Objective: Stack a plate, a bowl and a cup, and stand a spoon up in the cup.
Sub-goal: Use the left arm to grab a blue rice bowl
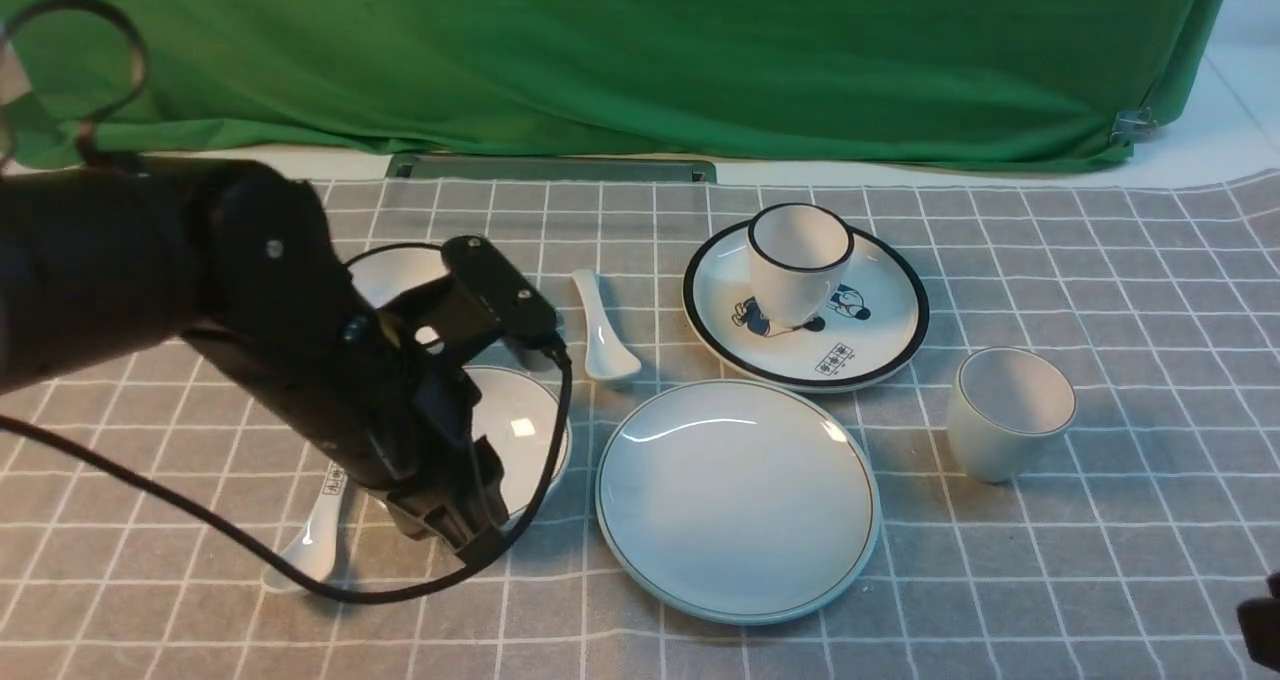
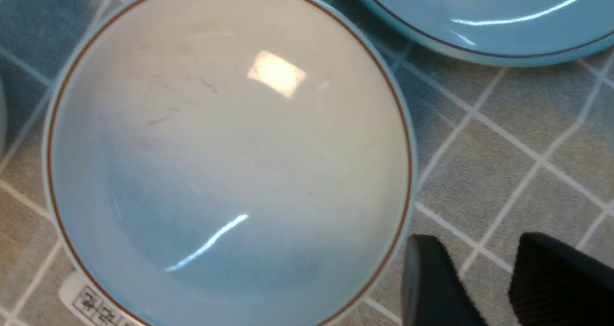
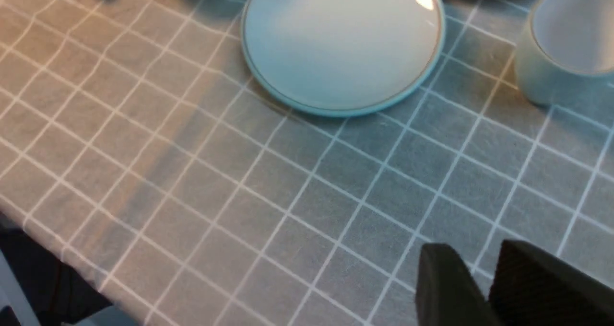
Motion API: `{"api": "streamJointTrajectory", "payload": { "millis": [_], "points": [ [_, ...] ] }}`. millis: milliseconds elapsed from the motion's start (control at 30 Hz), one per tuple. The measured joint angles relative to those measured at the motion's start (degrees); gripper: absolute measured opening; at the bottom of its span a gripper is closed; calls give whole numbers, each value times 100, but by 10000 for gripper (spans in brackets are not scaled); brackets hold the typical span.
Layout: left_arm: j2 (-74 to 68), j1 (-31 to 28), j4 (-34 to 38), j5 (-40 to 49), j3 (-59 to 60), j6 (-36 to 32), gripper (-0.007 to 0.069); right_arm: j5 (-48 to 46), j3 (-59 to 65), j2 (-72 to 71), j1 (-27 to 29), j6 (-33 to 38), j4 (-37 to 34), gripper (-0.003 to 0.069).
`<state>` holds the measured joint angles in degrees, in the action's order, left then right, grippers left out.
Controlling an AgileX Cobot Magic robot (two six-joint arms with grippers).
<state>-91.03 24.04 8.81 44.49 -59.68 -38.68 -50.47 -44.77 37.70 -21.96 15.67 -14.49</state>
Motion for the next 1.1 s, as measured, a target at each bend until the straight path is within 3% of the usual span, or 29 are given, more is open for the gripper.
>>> {"api": "streamJointTrajectory", "payload": {
  "millis": [67, 133, 300, 400, 667, 800, 900, 1100],
  "points": [
    [-98, 0, -26, -91, -13, -64, 318, 19, -25, 88, -45, 40, 9, 199],
    [-334, 0, -122, -198, -13, -383, 420, 157, -37, 153, -73, 79, 14, 199],
    [-706, 0, -354, -530, -15, -656, 469, 363, -50, 158, -73, 99, 25, 199],
    [-1028, 0, -568, -708, -20, -766, 414, 381, -50, 158, -73, 121, 25, 199],
    [-1042, 30, -549, -872, -107, -970, 93, 267, -50, 158, -73, 52, 8, 199],
    [-967, 48, -595, -750, -149, -1032, 71, 248, -50, 158, -73, 34, 8, 199],
    [-741, 254, -733, -421, -227, -673, 39, 220, -50, 139, -73, 34, 8, 199],
    [-403, 1279, -814, -103, -476, -280, 32, 206, -50, 103, -73, 29, 38, 199]
  ]
}}
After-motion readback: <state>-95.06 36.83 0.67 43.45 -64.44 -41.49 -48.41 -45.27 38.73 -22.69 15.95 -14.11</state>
